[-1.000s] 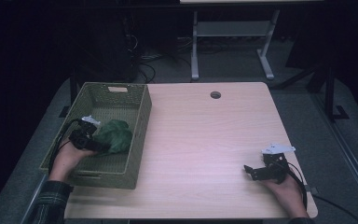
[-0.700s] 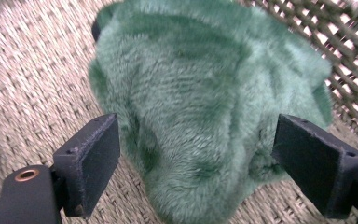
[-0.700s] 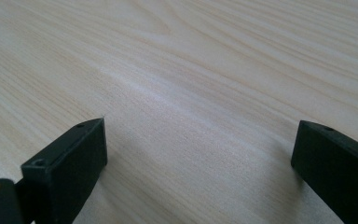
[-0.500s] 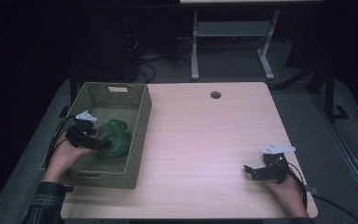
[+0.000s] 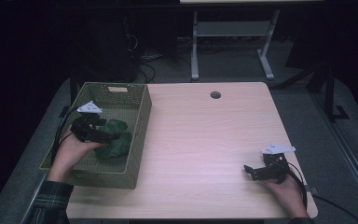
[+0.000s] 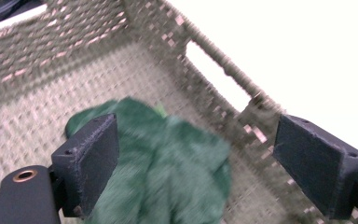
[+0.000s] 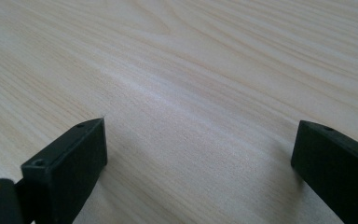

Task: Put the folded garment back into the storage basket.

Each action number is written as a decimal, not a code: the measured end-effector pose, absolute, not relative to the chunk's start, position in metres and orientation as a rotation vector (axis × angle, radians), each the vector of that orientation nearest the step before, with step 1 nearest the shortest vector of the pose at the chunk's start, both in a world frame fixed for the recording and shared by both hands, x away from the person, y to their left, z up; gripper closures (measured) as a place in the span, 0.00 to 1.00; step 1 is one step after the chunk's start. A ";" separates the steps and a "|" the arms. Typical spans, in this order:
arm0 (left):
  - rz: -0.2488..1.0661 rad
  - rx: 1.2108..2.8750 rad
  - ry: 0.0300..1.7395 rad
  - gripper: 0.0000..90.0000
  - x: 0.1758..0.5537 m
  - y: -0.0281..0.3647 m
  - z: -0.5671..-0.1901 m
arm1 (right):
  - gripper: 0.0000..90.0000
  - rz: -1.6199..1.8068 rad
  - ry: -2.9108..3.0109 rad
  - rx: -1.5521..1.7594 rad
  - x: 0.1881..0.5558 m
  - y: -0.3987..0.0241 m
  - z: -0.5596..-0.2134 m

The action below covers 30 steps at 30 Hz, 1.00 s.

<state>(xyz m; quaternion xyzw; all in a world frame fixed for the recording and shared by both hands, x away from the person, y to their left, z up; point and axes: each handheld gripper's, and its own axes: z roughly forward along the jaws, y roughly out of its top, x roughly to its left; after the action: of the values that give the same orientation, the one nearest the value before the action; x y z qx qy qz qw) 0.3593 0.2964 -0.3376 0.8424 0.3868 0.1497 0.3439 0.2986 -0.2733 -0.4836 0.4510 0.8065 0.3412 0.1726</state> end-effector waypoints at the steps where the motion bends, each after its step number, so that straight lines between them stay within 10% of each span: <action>1: 0.389 2.189 1.005 0.15 0.359 0.296 -0.338 | 0.03 0.968 2.288 1.280 0.299 -0.273 -0.484; 30: 0.297 2.121 0.815 0.16 0.349 0.171 -0.324 | 0.03 0.969 2.287 1.281 0.299 -0.273 -0.484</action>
<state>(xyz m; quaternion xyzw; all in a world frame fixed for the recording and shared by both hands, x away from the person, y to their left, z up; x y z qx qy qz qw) 0.3486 0.1713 -0.3238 0.8431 0.3240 0.1181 0.4125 0.2986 -0.2732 -0.4835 0.4516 0.8059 0.3417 0.1726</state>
